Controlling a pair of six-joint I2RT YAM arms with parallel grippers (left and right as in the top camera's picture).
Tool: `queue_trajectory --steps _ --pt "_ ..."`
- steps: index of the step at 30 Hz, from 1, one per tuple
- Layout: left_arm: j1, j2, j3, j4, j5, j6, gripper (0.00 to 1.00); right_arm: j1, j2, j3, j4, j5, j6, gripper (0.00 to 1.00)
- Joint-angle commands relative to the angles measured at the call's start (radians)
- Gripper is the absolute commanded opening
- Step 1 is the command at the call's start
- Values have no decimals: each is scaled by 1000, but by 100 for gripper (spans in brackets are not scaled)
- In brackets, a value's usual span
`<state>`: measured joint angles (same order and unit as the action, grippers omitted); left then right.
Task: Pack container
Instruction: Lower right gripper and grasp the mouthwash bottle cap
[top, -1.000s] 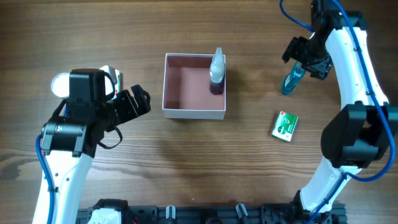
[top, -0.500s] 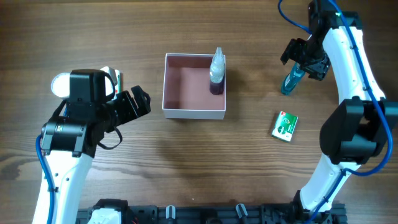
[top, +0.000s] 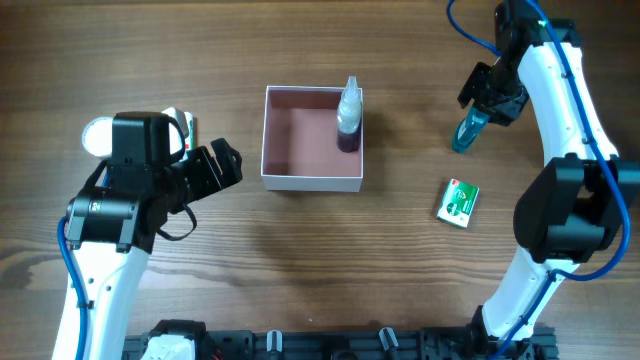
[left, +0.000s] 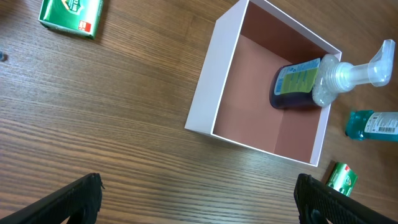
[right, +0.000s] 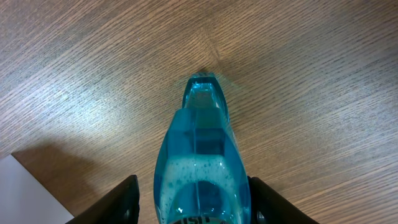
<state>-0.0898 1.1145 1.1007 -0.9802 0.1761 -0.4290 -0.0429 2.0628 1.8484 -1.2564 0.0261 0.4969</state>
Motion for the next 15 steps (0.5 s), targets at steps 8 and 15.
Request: queue_trajectory --steps 8,15 --pt "-4 0 22 2 -10 -13 100 0 21 2 2 -5 1 50" --pt "-4 0 22 2 -10 -13 100 0 21 2 2 -5 0 45"
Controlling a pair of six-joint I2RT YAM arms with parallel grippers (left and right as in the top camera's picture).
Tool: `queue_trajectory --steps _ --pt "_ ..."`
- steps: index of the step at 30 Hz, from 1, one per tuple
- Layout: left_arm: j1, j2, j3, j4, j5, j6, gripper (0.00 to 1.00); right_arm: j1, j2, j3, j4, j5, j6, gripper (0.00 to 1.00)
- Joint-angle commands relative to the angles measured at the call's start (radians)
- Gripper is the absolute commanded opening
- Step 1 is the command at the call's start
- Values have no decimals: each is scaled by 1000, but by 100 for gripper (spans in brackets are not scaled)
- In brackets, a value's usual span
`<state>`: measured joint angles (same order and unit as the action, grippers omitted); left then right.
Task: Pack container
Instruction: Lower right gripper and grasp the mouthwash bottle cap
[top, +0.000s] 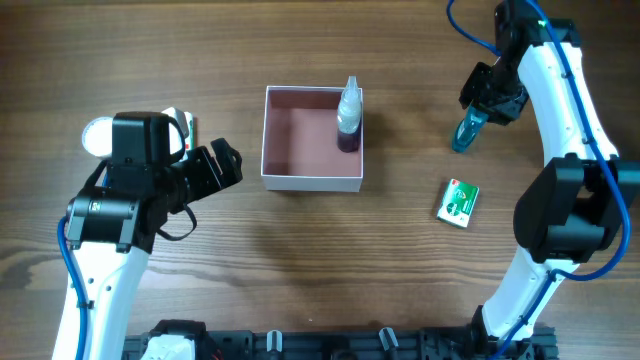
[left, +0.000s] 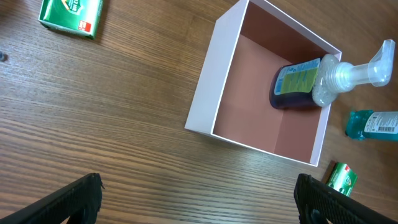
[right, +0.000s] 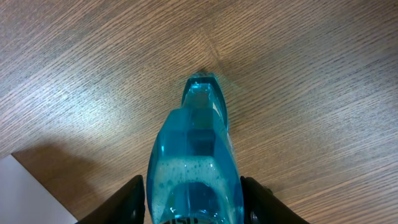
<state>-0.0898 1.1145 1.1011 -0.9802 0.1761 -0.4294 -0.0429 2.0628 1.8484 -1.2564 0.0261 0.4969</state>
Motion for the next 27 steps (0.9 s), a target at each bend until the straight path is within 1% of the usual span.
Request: queue_trajectory --steps 1,5,8,11,13,14,16,20,22,27 --pt "-4 0 21 2 -10 -13 100 0 21 2 1 -5 0 44" --pt "-4 0 21 2 -10 -13 100 0 21 2 2 -5 0 42" --pt "-4 0 21 2 -10 -13 100 0 21 2 0 -5 0 35" --pt "-4 0 21 2 -10 -13 100 0 21 2 -2 -5 0 33" --pt "-4 0 21 2 -10 -13 100 0 21 2 -1 -5 0 25" --pt "-4 0 21 2 -10 -13 100 0 21 2 -1 -5 0 11" --pt "-4 0 21 2 -10 -13 100 0 21 2 -2 -5 0 4" --pt "-4 0 21 2 -10 -13 100 0 21 2 0 -5 0 4" --pt "-4 0 21 2 -10 -13 100 0 14 6 3 -5 -24 4" --pt "-4 0 21 2 -10 -13 100 11 -64 30 19 13 -86 4"
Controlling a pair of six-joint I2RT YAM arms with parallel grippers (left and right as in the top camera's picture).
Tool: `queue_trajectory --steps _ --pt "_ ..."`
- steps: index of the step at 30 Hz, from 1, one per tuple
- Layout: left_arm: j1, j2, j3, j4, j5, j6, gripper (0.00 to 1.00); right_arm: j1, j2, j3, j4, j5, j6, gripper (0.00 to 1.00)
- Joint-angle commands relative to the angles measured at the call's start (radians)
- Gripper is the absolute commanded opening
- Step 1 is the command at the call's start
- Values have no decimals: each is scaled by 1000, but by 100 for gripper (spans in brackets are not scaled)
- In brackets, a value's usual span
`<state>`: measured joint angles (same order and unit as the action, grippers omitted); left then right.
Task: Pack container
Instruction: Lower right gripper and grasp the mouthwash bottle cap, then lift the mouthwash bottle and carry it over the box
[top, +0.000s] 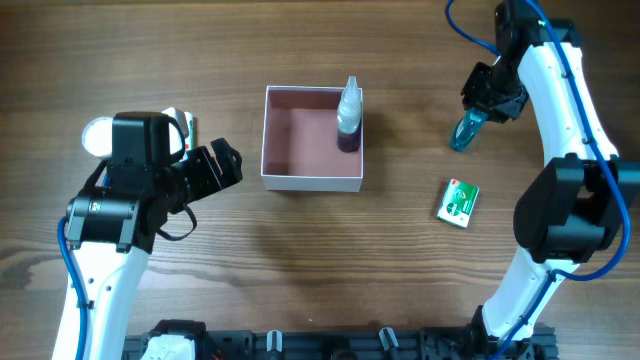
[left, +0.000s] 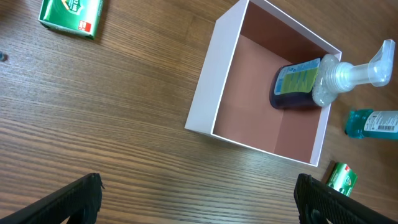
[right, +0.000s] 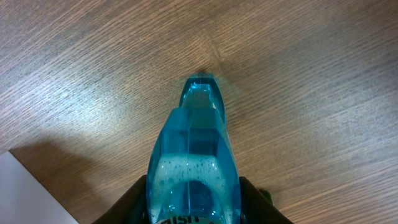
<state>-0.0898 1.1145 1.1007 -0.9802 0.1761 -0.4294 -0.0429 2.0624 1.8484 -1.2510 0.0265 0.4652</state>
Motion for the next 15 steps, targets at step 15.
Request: queue_trajectory --steps 15 --pt "-4 0 22 2 -10 -13 100 312 -393 116 83 18 -230 4"
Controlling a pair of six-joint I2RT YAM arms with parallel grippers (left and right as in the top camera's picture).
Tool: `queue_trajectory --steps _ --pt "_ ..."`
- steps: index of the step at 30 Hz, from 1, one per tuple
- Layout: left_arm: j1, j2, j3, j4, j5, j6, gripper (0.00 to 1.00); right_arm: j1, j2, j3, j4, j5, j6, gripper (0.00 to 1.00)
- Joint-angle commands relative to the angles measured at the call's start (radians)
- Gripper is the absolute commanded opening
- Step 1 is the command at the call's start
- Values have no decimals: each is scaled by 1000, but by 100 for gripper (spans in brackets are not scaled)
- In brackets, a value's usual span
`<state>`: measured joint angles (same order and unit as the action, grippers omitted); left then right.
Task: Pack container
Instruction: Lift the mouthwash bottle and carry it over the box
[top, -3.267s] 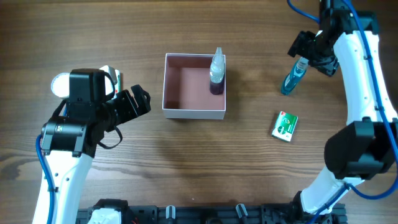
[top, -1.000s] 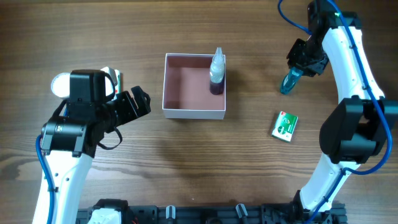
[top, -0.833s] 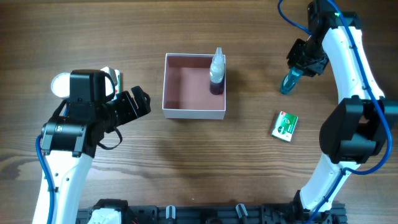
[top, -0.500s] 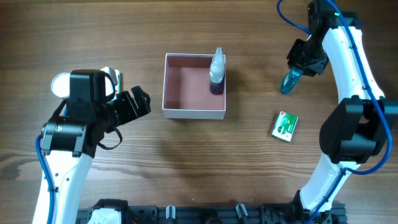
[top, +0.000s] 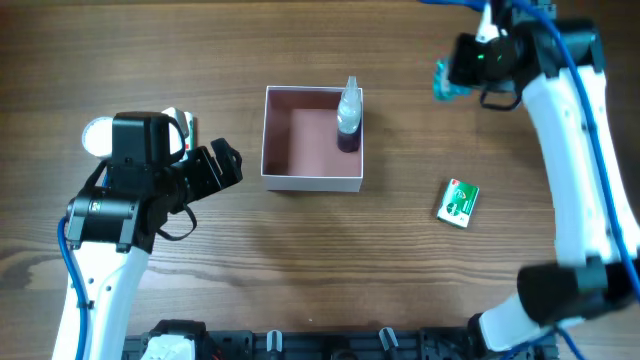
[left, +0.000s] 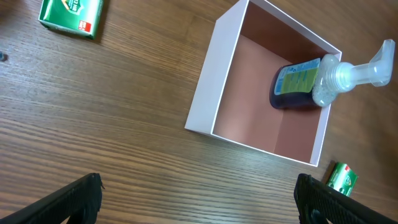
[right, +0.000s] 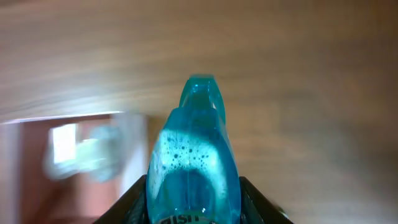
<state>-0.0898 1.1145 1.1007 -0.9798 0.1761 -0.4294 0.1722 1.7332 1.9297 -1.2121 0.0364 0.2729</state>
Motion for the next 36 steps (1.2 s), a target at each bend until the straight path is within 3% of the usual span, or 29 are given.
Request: queue_trajectory --steps 1,6,17,24,36 --pt "-4 0 22 2 -10 -13 100 119 -71 34 58 7 -37 4" --pt "-4 0 22 2 -10 -13 100 252 -73 35 124 8 23 4" --pt "-4 0 21 2 -10 -13 100 420 -67 34 285 72 -8 4" --pt "-4 0 22 2 -10 -13 100 453 -14 34 230 75 102 4" --pt "-4 0 22 3 -10 -13 100 455 111 34 194 22 171 4"
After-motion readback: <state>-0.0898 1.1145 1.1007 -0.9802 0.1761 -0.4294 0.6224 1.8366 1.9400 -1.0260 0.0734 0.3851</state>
